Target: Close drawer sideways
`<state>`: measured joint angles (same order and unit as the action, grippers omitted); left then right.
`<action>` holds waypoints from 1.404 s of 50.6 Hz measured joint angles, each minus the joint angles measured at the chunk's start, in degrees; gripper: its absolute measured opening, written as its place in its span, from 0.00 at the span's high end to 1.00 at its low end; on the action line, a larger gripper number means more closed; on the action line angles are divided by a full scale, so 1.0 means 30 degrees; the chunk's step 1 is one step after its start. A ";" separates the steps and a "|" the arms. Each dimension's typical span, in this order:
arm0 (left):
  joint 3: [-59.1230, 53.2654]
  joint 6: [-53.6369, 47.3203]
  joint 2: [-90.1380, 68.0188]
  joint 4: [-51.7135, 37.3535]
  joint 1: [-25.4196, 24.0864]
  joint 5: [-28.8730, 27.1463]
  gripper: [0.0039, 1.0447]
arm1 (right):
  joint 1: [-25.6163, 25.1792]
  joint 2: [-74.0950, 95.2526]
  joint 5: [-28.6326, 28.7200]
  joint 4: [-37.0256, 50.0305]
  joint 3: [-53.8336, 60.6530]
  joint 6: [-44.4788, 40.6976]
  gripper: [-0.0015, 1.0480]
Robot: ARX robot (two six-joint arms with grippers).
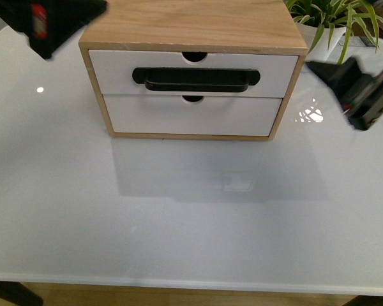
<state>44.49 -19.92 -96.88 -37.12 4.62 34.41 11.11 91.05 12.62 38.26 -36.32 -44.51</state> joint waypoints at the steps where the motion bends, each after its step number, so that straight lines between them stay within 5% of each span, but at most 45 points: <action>1: -0.0342 0.0707 0.0474 -0.0277 -0.0277 -0.0153 0.08 | -0.0182 -0.0656 -0.0131 0.0182 0.0444 0.0714 0.09; 10: -0.2841 0.6011 0.3905 -0.1603 -0.2382 -0.0408 0.08 | -0.1625 -0.5537 -0.2011 0.0648 0.3446 0.5559 0.09; 14: -0.4364 0.6754 0.5530 -0.3016 -0.2710 -0.4357 0.16 | -0.1617 -0.6666 -0.4954 0.2885 0.4838 0.8837 0.20; 17: -0.5901 0.6710 0.7249 -0.3585 -0.3096 -0.7563 0.26 | -0.1690 -0.7351 -0.5909 0.3825 0.5697 1.1162 0.29; 21: -0.8174 0.6725 0.9661 -0.3548 -0.3810 -0.9347 0.43 | -0.1960 -0.8400 -0.5909 0.3905 0.7009 1.3289 0.46; 35: -1.1460 0.6725 1.3449 -0.2965 -0.3016 -1.0047 0.96 | -0.3621 -1.2029 -0.4364 0.2747 0.9537 1.4564 0.98; 43: -1.2444 0.6717 1.5227 -0.2127 -0.1639 -1.1315 0.99 | -0.3657 -1.3843 -0.4240 0.1705 1.0338 1.4622 0.98; 53: -1.3296 0.6725 1.7405 -0.0823 -0.1588 -1.1468 0.99 | -0.3672 -1.5446 -0.4226 0.1559 1.1424 1.4630 0.98; 71: -1.4520 0.6710 2.1689 0.1967 -0.1574 -1.1475 0.99 | -0.3672 -2.0575 -0.4204 -0.3133 1.1766 1.4630 0.98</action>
<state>0.93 0.21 -31.81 -31.22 -0.10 -0.01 0.10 29.32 0.01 28.86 -1.02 -0.62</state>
